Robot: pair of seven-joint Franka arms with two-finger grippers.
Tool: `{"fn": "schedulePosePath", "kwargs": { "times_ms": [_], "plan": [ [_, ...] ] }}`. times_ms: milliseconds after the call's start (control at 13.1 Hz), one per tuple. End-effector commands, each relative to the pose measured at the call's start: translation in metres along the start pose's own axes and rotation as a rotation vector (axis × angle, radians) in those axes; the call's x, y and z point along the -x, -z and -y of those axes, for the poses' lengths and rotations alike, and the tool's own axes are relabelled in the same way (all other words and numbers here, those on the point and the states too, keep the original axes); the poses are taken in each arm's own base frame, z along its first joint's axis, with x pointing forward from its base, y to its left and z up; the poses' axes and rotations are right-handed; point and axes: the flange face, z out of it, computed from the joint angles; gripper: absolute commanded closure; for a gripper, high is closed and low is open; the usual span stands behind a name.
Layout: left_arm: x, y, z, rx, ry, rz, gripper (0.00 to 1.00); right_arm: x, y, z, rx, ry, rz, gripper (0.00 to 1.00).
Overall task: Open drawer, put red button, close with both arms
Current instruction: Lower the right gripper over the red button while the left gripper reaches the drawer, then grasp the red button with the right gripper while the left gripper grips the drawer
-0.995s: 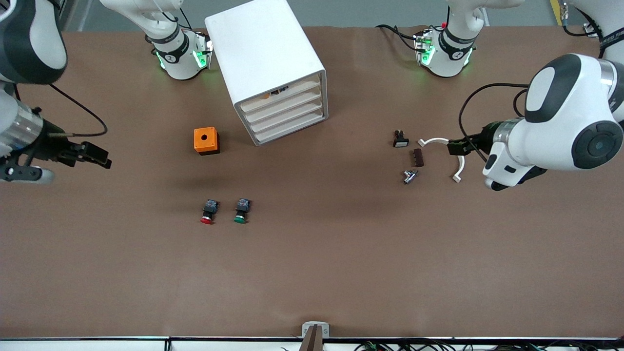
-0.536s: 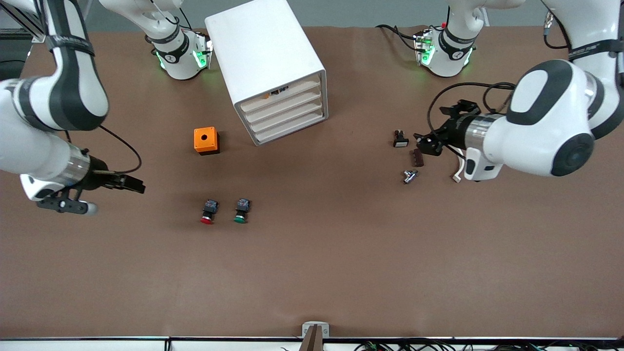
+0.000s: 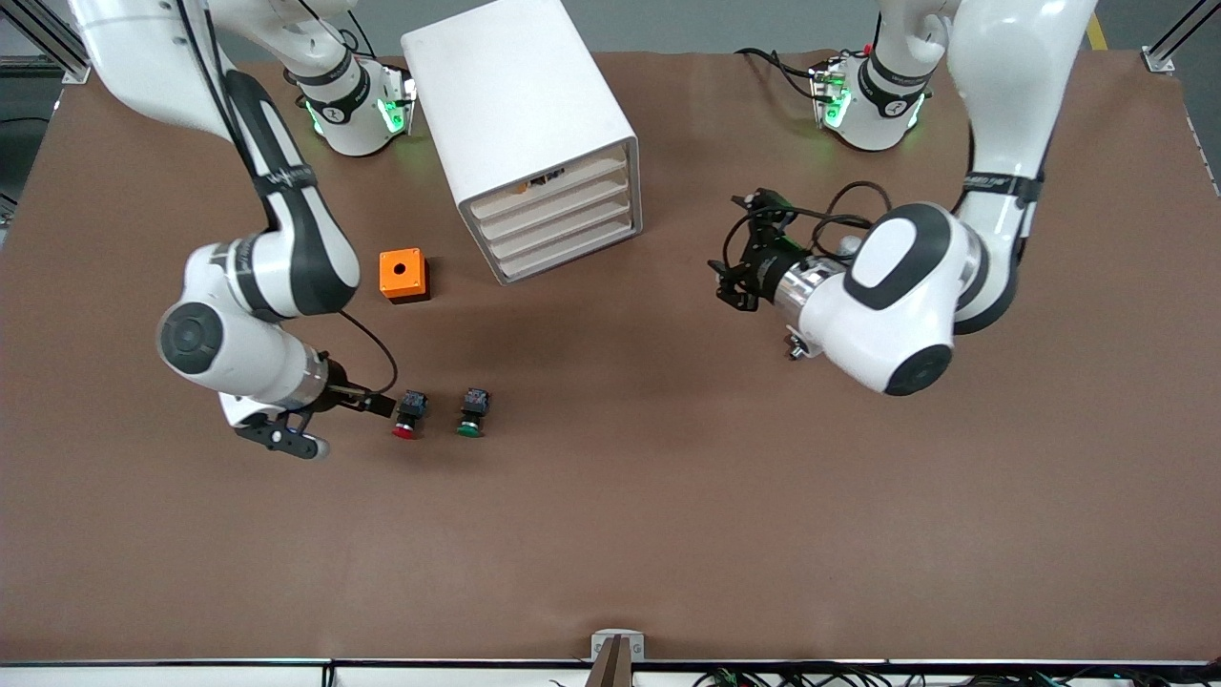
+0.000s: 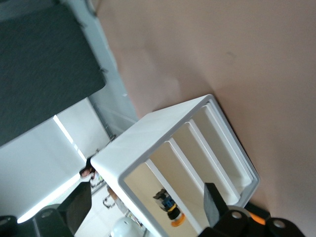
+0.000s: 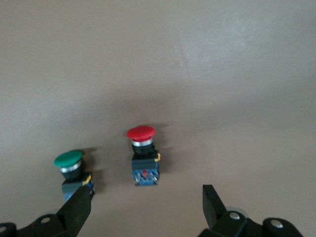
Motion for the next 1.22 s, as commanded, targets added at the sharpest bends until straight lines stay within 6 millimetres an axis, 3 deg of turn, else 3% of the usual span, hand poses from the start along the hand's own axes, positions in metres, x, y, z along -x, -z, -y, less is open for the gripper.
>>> {"fn": "schedulePosePath", "kwargs": {
  "times_ms": [0,153,306,383,612,765,918,1071,1148],
  "plan": [
    [0.013,-0.033,-0.027,-0.087,0.205,0.025,0.0,0.0,-0.035,0.015,-0.006,-0.057,-0.004,0.0],
    [0.017,-0.072,-0.047,-0.152,0.353,-0.009,0.0,0.002,-0.05,0.02,-0.006,-0.089,0.002,0.0],
    [0.028,-0.112,-0.054,-0.191,0.364,-0.067,0.0,0.01,-0.06,0.029,-0.003,-0.113,0.019,0.0],
    [0.039,-0.142,-0.059,-0.21,0.362,-0.102,0.0,0.014,-0.07,0.031,0.008,-0.107,0.033,0.0],
    [0.052,-0.175,-0.093,-0.149,0.442,0.001,0.01,0.025,-0.093,0.018,0.027,-0.107,0.05,0.0],
    [0.067,-0.207,-0.104,-0.099,0.518,0.002,0.03,0.029,-0.101,0.014,0.027,-0.109,0.045,0.0],
    [0.068,-0.219,-0.108,-0.105,0.542,0.011,0.09,0.03,-0.104,0.014,0.03,-0.114,0.05,0.02],
    [0.074,-0.22,-0.106,-0.136,0.546,0.05,0.13,0.03,-0.103,0.015,0.032,-0.099,0.053,0.17],
    [0.076,-0.221,-0.105,-0.148,0.548,0.063,0.15,0.032,-0.103,0.017,0.035,-0.091,0.058,0.34]
  ]
}}
